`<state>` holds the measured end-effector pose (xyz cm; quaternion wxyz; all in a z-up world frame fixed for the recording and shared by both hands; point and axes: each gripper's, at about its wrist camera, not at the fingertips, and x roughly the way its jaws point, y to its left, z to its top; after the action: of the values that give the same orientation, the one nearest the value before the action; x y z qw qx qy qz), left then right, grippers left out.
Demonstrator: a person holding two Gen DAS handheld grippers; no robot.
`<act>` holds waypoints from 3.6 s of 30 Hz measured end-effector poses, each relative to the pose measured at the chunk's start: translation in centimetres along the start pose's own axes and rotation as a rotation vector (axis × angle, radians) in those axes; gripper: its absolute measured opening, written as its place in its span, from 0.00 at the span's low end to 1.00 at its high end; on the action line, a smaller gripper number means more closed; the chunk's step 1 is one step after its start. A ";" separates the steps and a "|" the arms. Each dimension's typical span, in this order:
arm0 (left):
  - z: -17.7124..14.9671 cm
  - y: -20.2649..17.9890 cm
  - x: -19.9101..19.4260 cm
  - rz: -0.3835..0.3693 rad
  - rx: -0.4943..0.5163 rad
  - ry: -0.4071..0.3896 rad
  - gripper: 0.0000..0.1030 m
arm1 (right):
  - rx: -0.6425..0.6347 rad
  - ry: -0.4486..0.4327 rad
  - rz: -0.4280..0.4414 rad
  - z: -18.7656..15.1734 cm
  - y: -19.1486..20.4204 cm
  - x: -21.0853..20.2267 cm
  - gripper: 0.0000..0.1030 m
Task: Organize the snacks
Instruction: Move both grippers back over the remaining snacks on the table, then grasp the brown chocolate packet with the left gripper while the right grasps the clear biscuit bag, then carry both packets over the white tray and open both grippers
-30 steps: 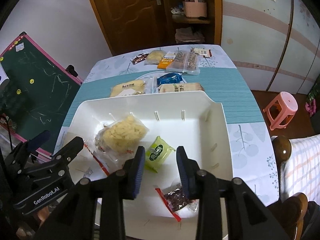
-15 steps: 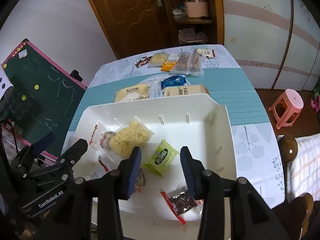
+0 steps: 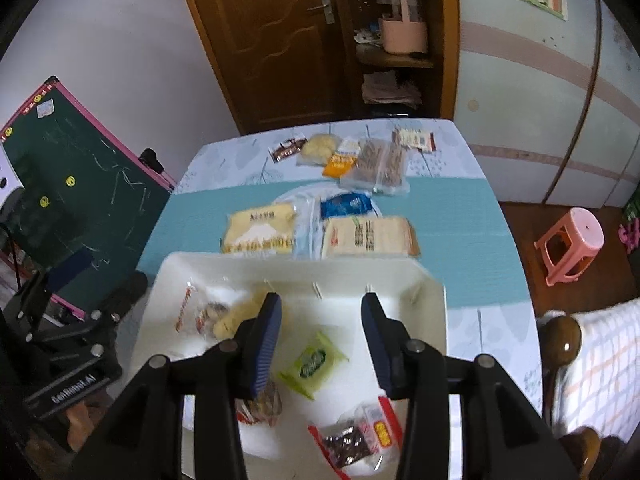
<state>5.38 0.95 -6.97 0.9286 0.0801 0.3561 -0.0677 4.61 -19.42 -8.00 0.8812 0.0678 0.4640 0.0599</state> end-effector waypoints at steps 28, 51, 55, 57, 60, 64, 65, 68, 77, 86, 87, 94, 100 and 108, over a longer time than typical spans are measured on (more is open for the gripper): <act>26.6 0.0 18.6 0.084 0.416 0.116 0.89 | 0.038 0.039 -0.171 28.5 -5.1 5.5 0.71; 14.9 -1.2 41.2 -0.020 0.529 0.447 0.89 | 0.303 0.417 -0.184 18.6 -9.6 29.0 0.73; 14.0 -1.9 42.3 -0.039 0.547 0.474 0.89 | 0.298 0.431 -0.197 17.8 -9.9 30.0 0.78; 13.5 -2.3 42.8 -0.038 0.561 0.478 0.89 | 0.303 0.437 -0.209 17.6 -10.2 30.3 0.79; 13.5 -2.5 43.3 -0.034 0.550 0.472 0.89 | 0.291 0.418 -0.242 17.5 -10.6 29.9 0.79; 14.3 -2.3 43.9 -0.045 0.491 0.468 0.89 | 0.289 0.412 -0.232 16.9 -11.0 29.4 0.78; 14.5 -2.3 44.3 -0.055 0.482 0.474 0.89 | 0.290 0.412 -0.224 16.8 -11.1 29.2 0.78; 14.7 -2.0 44.8 -0.086 0.443 0.485 0.87 | 0.305 0.410 -0.202 16.9 -11.6 29.5 0.78; 13.6 -1.3 42.9 -0.190 0.283 0.469 0.32 | 0.314 0.386 -0.175 16.6 -12.8 29.0 0.69; 12.5 1.1 35.3 -0.171 0.187 0.472 0.29 | 0.282 0.397 -0.124 15.5 -11.5 26.3 0.59; 12.7 1.3 34.3 -0.163 0.187 0.463 0.29 | 0.283 0.391 -0.113 15.4 -11.3 25.8 0.59; 15.3 2.6 23.4 -0.178 0.149 0.361 0.29 | 0.281 0.270 -0.029 15.5 -9.6 19.1 0.59; 16.2 1.7 15.0 -0.202 0.131 0.276 0.29 | 0.221 0.149 0.020 15.6 -7.5 11.5 0.59; 14.6 0.8 4.7 -0.183 0.127 0.172 0.29 | 0.110 0.010 0.051 12.9 -3.5 1.9 0.59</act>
<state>18.55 -1.45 0.67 0.8777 0.1114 0.4350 -0.1673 16.44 -23.35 -2.92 0.8719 0.1277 0.4693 0.0571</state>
